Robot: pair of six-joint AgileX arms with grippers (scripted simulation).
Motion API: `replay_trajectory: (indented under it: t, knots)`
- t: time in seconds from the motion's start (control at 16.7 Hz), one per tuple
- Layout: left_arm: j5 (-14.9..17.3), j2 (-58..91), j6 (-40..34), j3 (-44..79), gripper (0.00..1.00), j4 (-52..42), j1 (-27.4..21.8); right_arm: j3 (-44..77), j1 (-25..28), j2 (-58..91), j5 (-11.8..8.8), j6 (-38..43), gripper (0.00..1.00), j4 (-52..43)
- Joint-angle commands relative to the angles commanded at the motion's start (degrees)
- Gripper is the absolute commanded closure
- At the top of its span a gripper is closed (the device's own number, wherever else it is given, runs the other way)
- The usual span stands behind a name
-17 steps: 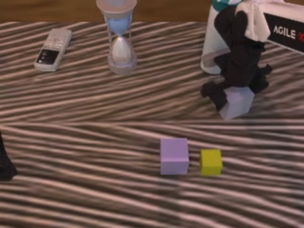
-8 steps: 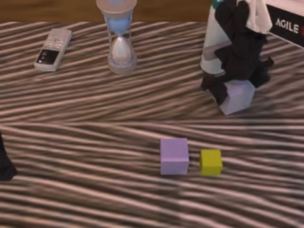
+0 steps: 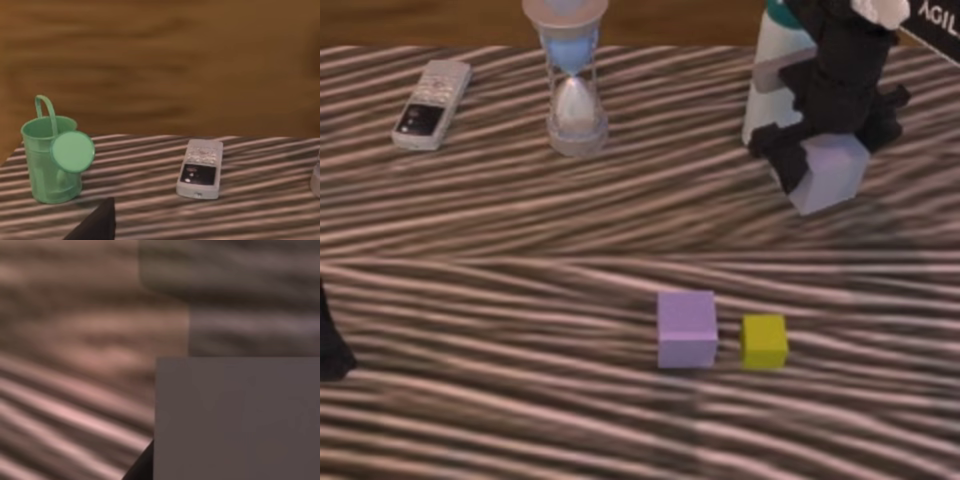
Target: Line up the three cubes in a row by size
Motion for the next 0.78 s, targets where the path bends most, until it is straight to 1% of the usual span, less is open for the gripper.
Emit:
replay_trajectory:
  t: [0.18,0.36,0.54,0.78]
  knots:
    - [0.0,0.0,0.0,0.0,0.0,0.0,0.0,0.3,0.3,0.4,0.0,0.9,1.0,-0.1]
    - [0.0,0.0,0.0,0.0,0.0,0.0,0.0,3.2,4.2,1.7,0.0,6.6,1.0,-1.5]
    - [0.0,0.0,0.0,0.0,0.0,0.0,0.0,7.3,10.6,3.8,0.1,17.7,1.0,-4.0]
    - [0.0,0.0,0.0,0.0,0.0,0.0,0.0,12.6,21.0,6.4,0.1,37.8,1.0,-7.9]
